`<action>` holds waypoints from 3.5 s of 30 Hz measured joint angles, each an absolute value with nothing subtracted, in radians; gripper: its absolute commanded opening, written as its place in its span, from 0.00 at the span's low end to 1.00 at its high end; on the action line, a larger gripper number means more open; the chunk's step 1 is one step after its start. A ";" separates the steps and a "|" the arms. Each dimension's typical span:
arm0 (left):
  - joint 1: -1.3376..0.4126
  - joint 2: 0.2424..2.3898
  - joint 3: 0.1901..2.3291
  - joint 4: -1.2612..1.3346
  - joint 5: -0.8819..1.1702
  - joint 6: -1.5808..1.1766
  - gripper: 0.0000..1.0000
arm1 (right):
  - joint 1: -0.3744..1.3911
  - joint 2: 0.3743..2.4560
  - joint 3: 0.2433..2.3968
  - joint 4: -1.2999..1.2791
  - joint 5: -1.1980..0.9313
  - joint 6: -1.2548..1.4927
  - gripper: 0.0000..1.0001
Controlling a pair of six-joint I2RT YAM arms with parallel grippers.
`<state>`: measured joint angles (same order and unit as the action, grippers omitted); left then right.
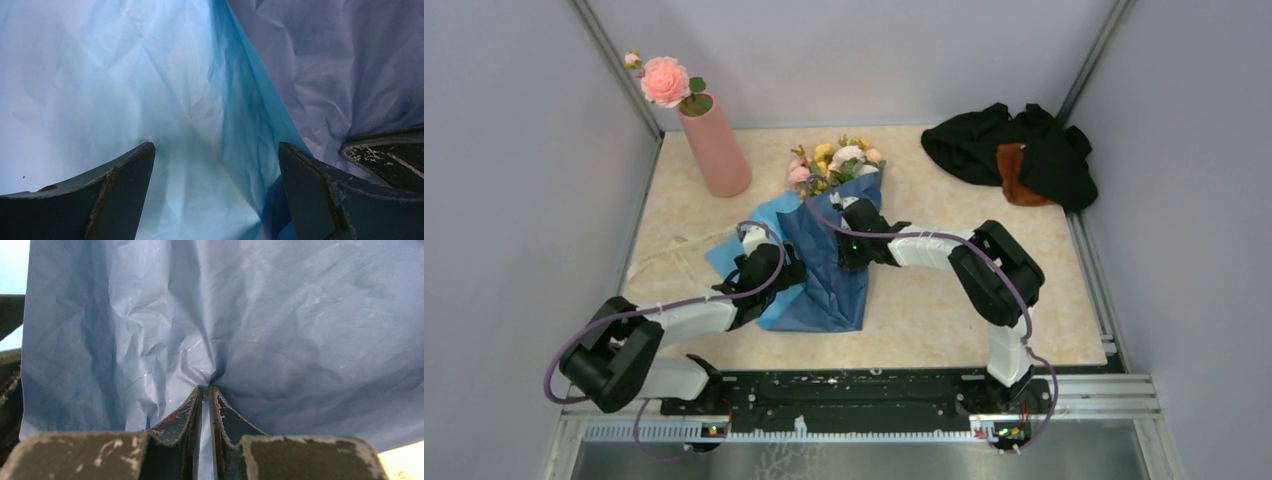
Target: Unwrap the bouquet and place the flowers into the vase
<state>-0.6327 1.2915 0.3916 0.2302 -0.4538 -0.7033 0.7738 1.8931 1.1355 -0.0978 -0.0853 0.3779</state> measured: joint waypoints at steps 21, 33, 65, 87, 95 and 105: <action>-0.561 1.468 0.573 0.273 -0.369 -0.604 0.99 | 0.675 2.037 1.349 -0.166 -0.134 0.357 0.10; -0.553 1.349 0.566 0.249 -0.350 -0.606 0.99 | 0.734 1.883 1.310 -0.237 -0.062 0.322 0.22; -0.521 0.808 0.538 -0.276 -0.697 -0.688 0.99 | 0.942 2.312 2.063 -0.656 0.104 0.236 0.00; -0.521 0.860 0.525 -0.223 -0.613 -0.678 0.99 | 0.930 1.796 1.621 -0.534 0.250 0.291 0.00; -0.521 0.893 0.509 -0.159 -0.533 -0.677 0.99 | 0.860 1.542 1.276 -0.484 0.324 0.353 0.00; -0.521 0.873 0.454 -0.084 -0.460 -0.681 0.99 | 0.848 1.206 0.968 -0.488 0.427 0.472 0.00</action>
